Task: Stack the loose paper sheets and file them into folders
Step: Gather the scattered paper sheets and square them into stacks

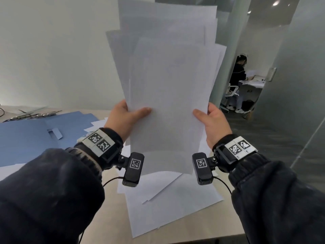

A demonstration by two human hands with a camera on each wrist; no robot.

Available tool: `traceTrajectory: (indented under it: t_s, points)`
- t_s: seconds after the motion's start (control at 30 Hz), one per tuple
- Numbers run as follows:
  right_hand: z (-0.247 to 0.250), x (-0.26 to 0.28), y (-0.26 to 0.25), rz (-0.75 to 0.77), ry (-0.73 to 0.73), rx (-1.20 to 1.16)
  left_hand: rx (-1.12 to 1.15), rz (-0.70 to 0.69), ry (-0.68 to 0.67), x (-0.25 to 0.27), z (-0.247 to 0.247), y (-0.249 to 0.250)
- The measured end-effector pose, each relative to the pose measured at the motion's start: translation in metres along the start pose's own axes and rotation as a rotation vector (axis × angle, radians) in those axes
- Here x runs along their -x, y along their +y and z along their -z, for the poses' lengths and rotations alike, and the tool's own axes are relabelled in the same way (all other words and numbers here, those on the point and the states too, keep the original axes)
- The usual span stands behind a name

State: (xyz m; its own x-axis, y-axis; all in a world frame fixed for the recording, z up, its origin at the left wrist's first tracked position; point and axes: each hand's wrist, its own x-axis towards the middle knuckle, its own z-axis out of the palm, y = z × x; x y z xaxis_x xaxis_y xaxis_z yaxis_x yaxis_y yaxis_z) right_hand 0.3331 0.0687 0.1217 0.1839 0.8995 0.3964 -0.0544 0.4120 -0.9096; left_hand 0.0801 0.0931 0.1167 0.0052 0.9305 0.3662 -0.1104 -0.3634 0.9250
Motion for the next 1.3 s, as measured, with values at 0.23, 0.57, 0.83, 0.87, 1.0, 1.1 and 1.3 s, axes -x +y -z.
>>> traceTrajectory:
  t_s: [0.23, 0.57, 0.83, 0.87, 1.0, 1.1, 1.3]
  points:
    - [0.01, 0.03, 0.044, -0.132, -0.053, 0.122, -0.125, 0.141, -0.024, 0.023, 0.007, -0.045]
    - [0.018, 0.036, 0.06, -0.225, -0.084, 0.129, -0.132, 0.185, -0.018, 0.027, 0.011, -0.057]
    - [0.002, 0.051, 0.072, -0.211, -0.044, 0.035, -0.108, 0.147, 0.164, 0.052, -0.002, -0.076]
    - [0.001, 0.052, 0.073, -0.206, -0.024, 0.019, -0.093, 0.146, 0.148, 0.054, -0.004, -0.077]
    - [0.001, 0.054, 0.073, -0.223, 0.034, -0.047, -0.021, 0.175, 0.036, 0.059, -0.011, -0.078]
    - [0.006, 0.056, 0.072, -0.224, 0.037, -0.039, -0.005, 0.183, 0.105, 0.056, -0.007, -0.078]
    - [0.008, 0.066, 0.069, -0.27, 0.017, -0.044, 0.025, 0.21, 0.089, 0.062, -0.002, -0.071]
